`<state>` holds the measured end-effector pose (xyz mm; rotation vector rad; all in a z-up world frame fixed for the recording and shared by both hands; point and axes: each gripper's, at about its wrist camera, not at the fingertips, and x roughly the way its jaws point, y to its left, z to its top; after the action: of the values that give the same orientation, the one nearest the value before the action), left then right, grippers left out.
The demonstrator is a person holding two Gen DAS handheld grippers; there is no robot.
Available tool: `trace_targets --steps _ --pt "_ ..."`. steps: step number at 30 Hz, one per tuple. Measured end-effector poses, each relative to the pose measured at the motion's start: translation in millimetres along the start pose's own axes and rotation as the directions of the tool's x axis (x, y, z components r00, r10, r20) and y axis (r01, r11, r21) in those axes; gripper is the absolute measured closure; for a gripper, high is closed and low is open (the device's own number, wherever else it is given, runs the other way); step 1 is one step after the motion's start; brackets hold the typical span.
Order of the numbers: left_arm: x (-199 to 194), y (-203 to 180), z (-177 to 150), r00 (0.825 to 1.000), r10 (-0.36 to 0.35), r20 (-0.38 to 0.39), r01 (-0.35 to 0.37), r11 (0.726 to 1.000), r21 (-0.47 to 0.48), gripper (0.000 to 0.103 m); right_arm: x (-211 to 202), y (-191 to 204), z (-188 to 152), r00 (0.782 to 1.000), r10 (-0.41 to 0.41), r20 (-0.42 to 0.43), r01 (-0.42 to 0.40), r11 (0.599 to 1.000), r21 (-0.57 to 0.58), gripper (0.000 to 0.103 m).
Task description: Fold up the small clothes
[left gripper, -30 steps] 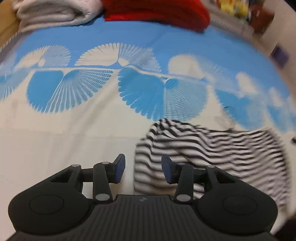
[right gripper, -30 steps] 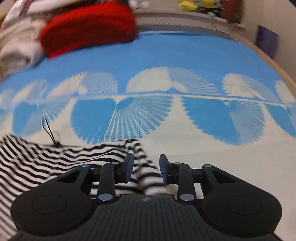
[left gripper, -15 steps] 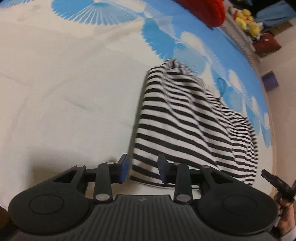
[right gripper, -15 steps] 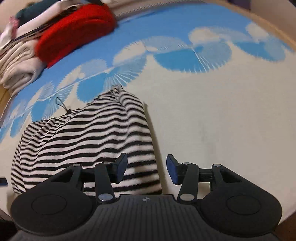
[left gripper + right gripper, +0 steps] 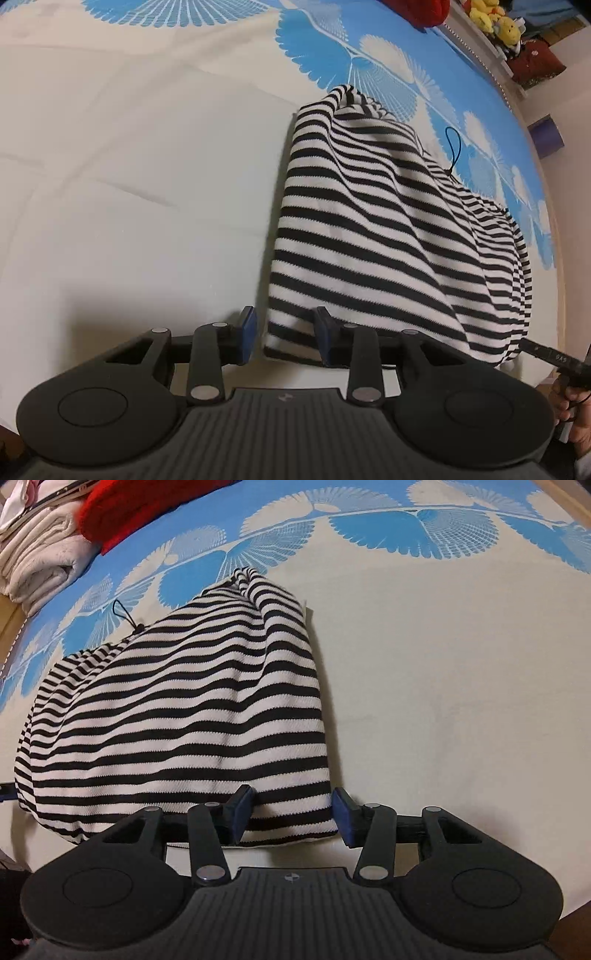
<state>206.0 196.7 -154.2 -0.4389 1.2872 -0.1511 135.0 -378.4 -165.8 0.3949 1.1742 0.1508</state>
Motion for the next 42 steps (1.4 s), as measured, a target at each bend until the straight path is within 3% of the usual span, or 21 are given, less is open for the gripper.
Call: trace_targets --steps 4,5,6,8,10,12,14,16,18,21,23,24,26,28,29,30,31,32,36,40,42 --pt "3.4 -4.6 -2.0 1.0 0.006 -0.006 -0.006 0.999 0.044 0.067 2.8 -3.4 0.0 1.0 -0.001 -0.006 0.001 1.0 0.009 0.054" --pt "4.7 -6.3 -2.4 1.0 0.014 -0.006 -0.013 0.998 0.059 0.082 2.9 -2.3 -0.4 1.0 -0.003 -0.006 0.003 1.0 0.001 0.055" --pt "3.7 -7.8 -2.2 1.0 0.015 0.004 -0.015 0.997 0.076 0.099 2.9 -0.3 -0.4 1.0 0.0 -0.005 0.0 1.0 -0.008 0.066" --pt "-12.6 -6.9 0.6 0.996 -0.037 0.076 0.031 0.996 0.078 0.102 -3.4 1.1 2.1 0.999 0.03 0.013 -0.03 1.0 -0.008 0.095" --pt "-43.7 -1.3 1.0 0.971 -0.147 0.186 0.136 0.988 0.07 0.103 -26.8 -6.9 7.7 0.99 0.07 0.126 -0.078 0.996 0.053 0.103" --pt "-65.5 2.9 -4.9 0.951 -0.195 0.239 0.176 0.979 0.1 0.103 -57.8 -28.5 10.1 0.949 0.155 0.274 -0.202 0.967 0.155 0.103" --pt "-61.3 4.9 -12.4 0.974 -0.117 0.192 0.093 0.987 0.13 0.103 -70.7 -49.4 8.0 0.934 0.158 0.32 -0.234 0.949 0.213 0.103" --pt "-38.0 6.8 -18.7 0.997 -0.004 0.081 -0.008 0.989 0.149 0.103 -54.2 -59.9 4.2 0.974 0.094 0.206 -0.145 0.958 0.246 0.103" --pt "-18.3 3.6 -23.1 0.996 0.087 0.0 -0.085 0.974 0.212 0.103 -31.9 -53.6 0.5 0.992 0.108 0.072 -0.12 0.974 0.193 0.103" --pt "-17.5 1.8 -19.2 0.996 0.09 0.001 -0.088 0.977 0.192 0.102 -18.0 -30.3 -3.3 0.992 0.125 0.0 -0.125 0.99 0.063 0.097" --pt "-27.8 3.2 -12.4 0.998 0.04 0.051 -0.047 0.99 0.136 0.09 -14.8 -23.4 -2.8 0.996 0.088 0.0 -0.088 0.995 0.035 0.056" --pt "-30.7 3.7 -9.8 0.997 0.016 0.071 -0.024 0.994 0.111 0.082 -13.4 -21.5 -2.0 0.997 0.076 0.004 -0.076 0.997 0.032 0.049" --pt "-28.4 4.9 -4.4 0.997 0.003 0.082 -0.009 0.997 0.074 0.054 -7.7 -17.1 0.9 0.998 0.069 -0.012 -0.068 0.997 0.029 0.051" --pt "-15.9 2.0 -2.8 0.998 0.037 0.043 -0.04 0.997 0.073 0.054 0.2 -16.0 0.4 0.996 0.08 -0.042 -0.079 0.997 0.023 0.051" --pt "-7.0 0.3 -3.3 0.998 0.056 0.011 -0.056 0.995 0.08 0.055 3.5 -13.4 0.0 0.994 0.09 -0.058 -0.09 0.996 0.009 0.058" --pt "-2.5 -3.3 -3.4 0.998 0.065 -0.01 -0.064 0.994 0.092 0.056 4.5 -11.0 -1.9 0.993 0.098 -0.063 -0.099 0.995 -0.01 0.079" --pt "2.2 -5.8 -4.0 0.997 0.067 -0.022 -0.065 0.992 0.109 0.069 3.8 -8.1 -2.2 0.993 0.103 -0.061 -0.105 0.994 -0.031 0.092" --pt "4.6 -9.8 -3.3 0.998 0.06 -0.023 -0.056 0.99 0.131 0.102 -0.9 -7.3 -0.6 0.992 0.117 -0.047 -0.119 0.992 -0.034 0.098" --pt "-19.1 -11.4 -4.5 0.998 -0.008 0.068 -0.002 0.989 0.15 0.101 -45.0 -34.9 8.6 0.958 0.245 0.146 -0.263 0.958 0.114 0.102" --pt "-13.8 -4.4 -13.0 0.993 0.114 0.023 -0.117 0.979 0.165 0.1 -29.7 -28.0 -0.3 0.998 0.053 0.02 -0.052 0.998 -0.024 0.103" --pt "1.7 -9.5 -19.0 0.983 0.179 -0.046 -0.165 0.961 0.222 0.1 -5.6 -17.8 -6.7 0.991 -0.114 -0.064 0.104 0.983 -0.149 0.103"
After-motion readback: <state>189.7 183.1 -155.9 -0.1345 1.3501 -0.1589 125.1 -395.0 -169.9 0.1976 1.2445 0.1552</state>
